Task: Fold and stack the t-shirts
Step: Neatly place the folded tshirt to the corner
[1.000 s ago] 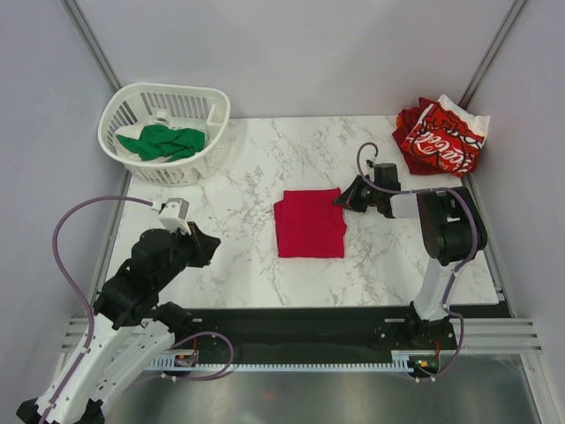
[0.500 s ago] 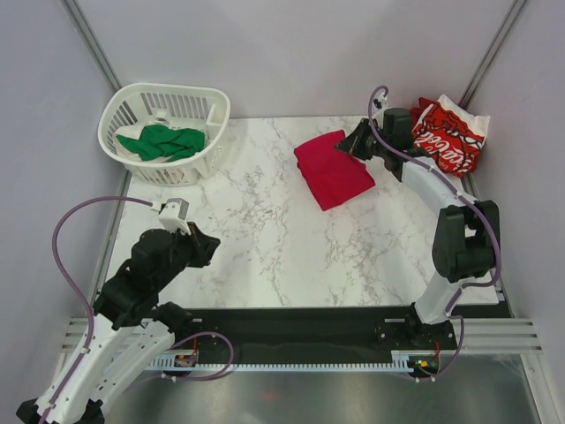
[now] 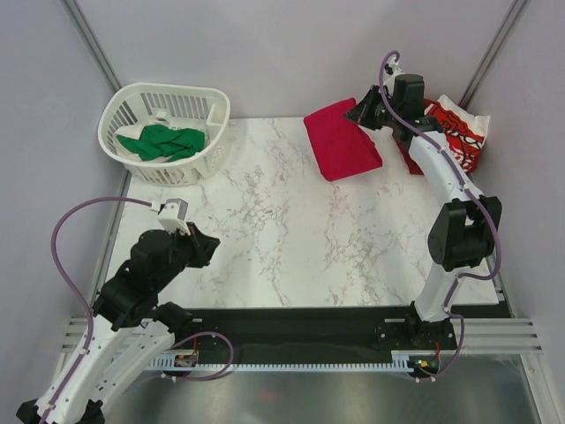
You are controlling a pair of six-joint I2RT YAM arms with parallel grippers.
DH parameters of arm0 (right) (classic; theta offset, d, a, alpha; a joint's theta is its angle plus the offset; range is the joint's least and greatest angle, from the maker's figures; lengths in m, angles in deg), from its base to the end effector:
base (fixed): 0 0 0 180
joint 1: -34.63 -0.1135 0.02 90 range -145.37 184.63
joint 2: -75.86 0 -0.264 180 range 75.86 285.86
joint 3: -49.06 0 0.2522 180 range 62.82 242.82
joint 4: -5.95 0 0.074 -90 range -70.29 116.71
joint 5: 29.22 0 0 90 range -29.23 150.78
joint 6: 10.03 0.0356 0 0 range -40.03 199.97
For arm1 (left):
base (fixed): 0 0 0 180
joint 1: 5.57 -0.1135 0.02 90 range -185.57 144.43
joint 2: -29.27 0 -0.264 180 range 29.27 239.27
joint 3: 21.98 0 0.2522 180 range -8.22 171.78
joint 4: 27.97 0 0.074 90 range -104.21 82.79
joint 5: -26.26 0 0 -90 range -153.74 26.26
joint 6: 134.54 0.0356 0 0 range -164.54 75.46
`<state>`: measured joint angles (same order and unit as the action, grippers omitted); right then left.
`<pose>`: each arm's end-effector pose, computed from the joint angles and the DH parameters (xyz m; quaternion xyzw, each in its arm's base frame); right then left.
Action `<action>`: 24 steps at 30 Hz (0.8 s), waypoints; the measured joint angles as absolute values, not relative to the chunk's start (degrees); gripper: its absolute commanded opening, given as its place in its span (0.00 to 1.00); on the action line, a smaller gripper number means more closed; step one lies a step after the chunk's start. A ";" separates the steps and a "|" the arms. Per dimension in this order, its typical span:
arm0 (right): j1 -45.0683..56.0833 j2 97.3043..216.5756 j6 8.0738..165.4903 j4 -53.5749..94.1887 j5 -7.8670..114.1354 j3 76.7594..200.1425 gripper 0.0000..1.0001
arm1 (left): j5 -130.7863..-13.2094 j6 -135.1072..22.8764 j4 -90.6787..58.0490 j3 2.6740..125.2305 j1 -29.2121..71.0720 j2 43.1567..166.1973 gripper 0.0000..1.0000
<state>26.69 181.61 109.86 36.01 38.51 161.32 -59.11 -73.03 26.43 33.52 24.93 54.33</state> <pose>0.4342 0.0742 0.3535 0.0524 0.8259 0.3271 0.4562 0.0862 -0.0474 0.3086 -0.0073 0.8381 -0.2386 0.4906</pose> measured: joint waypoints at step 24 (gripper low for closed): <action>59.39 200.87 119.76 35.63 25.60 190.95 0.00 | -59.11 -73.03 26.43 33.52 24.93 55.42 0.13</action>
